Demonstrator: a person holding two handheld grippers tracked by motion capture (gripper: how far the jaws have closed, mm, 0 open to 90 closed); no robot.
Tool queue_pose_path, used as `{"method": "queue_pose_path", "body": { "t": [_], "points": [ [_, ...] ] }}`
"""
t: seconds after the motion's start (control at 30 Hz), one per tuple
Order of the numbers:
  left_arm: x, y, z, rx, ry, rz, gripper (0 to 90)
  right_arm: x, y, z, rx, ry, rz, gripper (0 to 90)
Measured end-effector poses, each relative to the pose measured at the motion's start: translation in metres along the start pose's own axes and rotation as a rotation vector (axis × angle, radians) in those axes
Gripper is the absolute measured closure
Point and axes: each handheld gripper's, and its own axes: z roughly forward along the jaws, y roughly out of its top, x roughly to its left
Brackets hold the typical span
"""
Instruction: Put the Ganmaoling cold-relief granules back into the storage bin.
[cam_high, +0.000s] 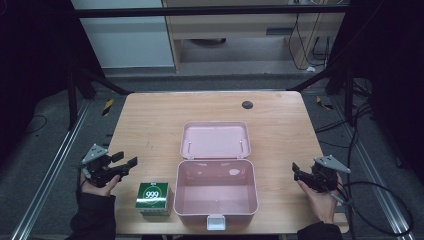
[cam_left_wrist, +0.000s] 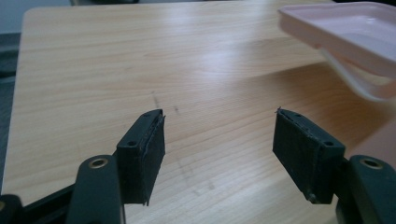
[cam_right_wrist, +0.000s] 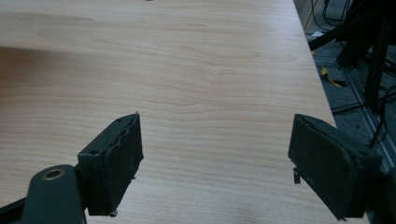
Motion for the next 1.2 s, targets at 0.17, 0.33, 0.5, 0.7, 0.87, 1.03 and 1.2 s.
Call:
{"method": "queue_pose_path", "body": {
  "t": [0.17,0.33,0.5,0.7,0.87,1.03,1.2],
  "points": [
    [-0.005,0.009,-0.013,0.024,-0.042,0.02,29.1,-0.002,-0.002,-0.004,-0.018,0.0,0.012,17.7],
    [-0.01,0.018,-0.023,0.038,-0.102,0.04,26.5,-0.001,-0.002,-0.002,-0.012,0.014,0.005,17.6],
    [-0.017,0.026,-0.025,0.076,-0.146,0.068,23.7,0.0,-0.003,-0.003,-0.015,0.026,-0.005,16.4],
    [-0.033,0.028,-0.026,0.138,-0.226,0.117,22.1,0.001,-0.003,-0.003,-0.015,0.038,-0.019,15.6],
    [-0.043,0.024,-0.022,0.192,-0.27,0.145,20.1,0.004,-0.003,-0.001,-0.012,0.039,-0.047,13.9],
    [-0.052,0.02,-0.021,0.23,-0.315,0.155,18.9,0.004,-0.004,0.0,-0.016,0.035,-0.063,13.8],
    [-0.059,0.016,-0.021,0.257,-0.342,0.168,17.3,0.005,-0.005,0.001,-0.016,0.045,-0.072,13.4]
  ]
}}
